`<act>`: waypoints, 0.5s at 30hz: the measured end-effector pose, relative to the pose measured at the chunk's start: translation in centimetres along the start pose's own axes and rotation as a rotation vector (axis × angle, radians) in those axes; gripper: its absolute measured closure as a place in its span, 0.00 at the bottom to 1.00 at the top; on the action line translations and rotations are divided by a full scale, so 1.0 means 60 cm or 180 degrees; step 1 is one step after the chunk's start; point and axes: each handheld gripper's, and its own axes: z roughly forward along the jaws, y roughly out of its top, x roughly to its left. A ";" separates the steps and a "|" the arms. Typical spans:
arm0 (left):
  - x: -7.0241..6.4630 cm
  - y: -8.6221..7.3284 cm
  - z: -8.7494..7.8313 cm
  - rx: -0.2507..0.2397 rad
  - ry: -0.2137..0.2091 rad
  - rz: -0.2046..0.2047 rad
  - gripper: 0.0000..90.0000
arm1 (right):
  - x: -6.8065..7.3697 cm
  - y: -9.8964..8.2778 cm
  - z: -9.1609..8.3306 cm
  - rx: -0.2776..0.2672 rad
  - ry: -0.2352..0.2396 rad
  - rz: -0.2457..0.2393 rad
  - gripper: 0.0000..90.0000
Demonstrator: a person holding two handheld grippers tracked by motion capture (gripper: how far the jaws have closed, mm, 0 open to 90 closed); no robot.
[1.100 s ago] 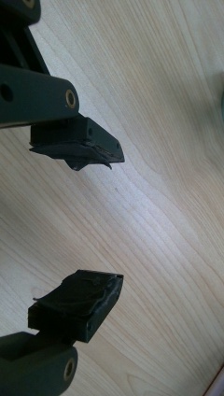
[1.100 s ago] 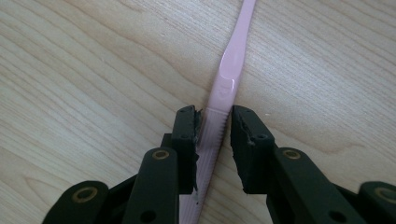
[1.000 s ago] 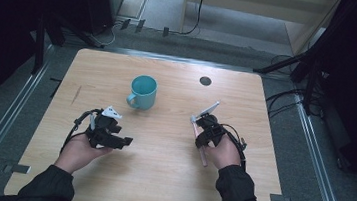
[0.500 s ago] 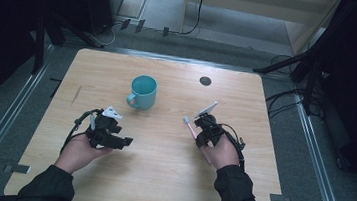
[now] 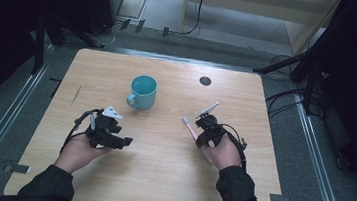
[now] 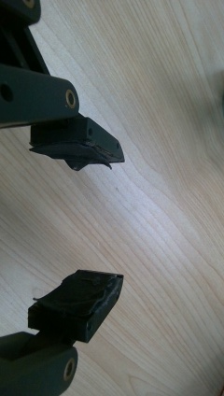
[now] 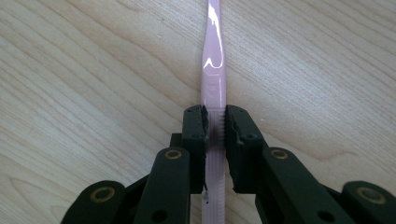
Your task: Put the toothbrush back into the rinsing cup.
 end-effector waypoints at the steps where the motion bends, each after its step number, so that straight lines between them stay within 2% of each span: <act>1: 0.000 0.000 0.000 0.0000 0.0000 0.0000 0.39 | 0.000 0.000 0.000 0.0000 0.0000 0.0000 0.88; 12: 0.003 -0.001 -0.001 0.0010 0.0009 -0.0001 0.39 | -0.001 0.001 -0.011 -0.0103 -0.0017 0.0012 0.88; 14: 0.003 -0.001 -0.001 0.0020 0.0016 0.0004 0.39 | 0.000 0.000 -0.018 -0.0166 -0.0003 -0.0015 1.00; 15: 0.003 -0.001 -0.001 0.0016 0.0014 0.0001 0.39 | 0.000 -0.001 -0.022 -0.0220 -0.0010 -0.0024 1.00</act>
